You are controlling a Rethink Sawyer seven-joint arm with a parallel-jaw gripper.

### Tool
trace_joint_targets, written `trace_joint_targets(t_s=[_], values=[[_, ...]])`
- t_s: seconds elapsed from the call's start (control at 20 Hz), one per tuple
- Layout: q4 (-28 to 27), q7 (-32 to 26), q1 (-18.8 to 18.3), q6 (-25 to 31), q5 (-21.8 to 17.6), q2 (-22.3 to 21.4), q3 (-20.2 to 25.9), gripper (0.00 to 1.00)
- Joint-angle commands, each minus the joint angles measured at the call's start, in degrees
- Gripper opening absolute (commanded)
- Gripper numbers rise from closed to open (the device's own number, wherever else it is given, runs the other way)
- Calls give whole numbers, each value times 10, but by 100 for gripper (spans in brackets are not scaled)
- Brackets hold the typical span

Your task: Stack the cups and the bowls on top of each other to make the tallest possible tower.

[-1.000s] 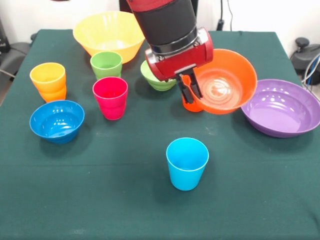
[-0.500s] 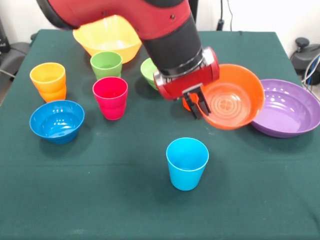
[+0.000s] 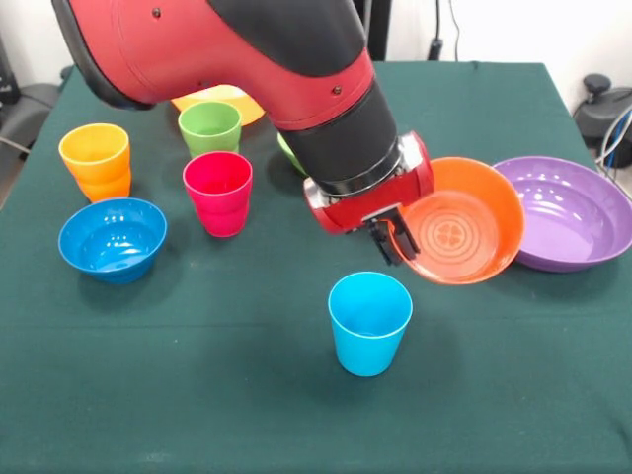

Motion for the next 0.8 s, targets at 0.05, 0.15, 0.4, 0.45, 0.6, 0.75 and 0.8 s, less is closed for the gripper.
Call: trace_joint_targets(t_s=[0.05, 0.15, 0.4, 0.45, 0.6, 0.75, 0.8], values=[[-50, 6, 49, 120, -23, -62, -24, 0], [-43, 16, 55, 151, -22, -91, -33, 0], [-36, 32, 61, 173, -20, -106, -42, 0], [-36, 38, 63, 171, -19, -105, -43, 0], [-36, 40, 63, 171, -20, -105, -45, 0], [-25, 36, 61, 176, -22, -119, -46, 0], [-23, 35, 61, 177, -23, -123, -47, 0]])
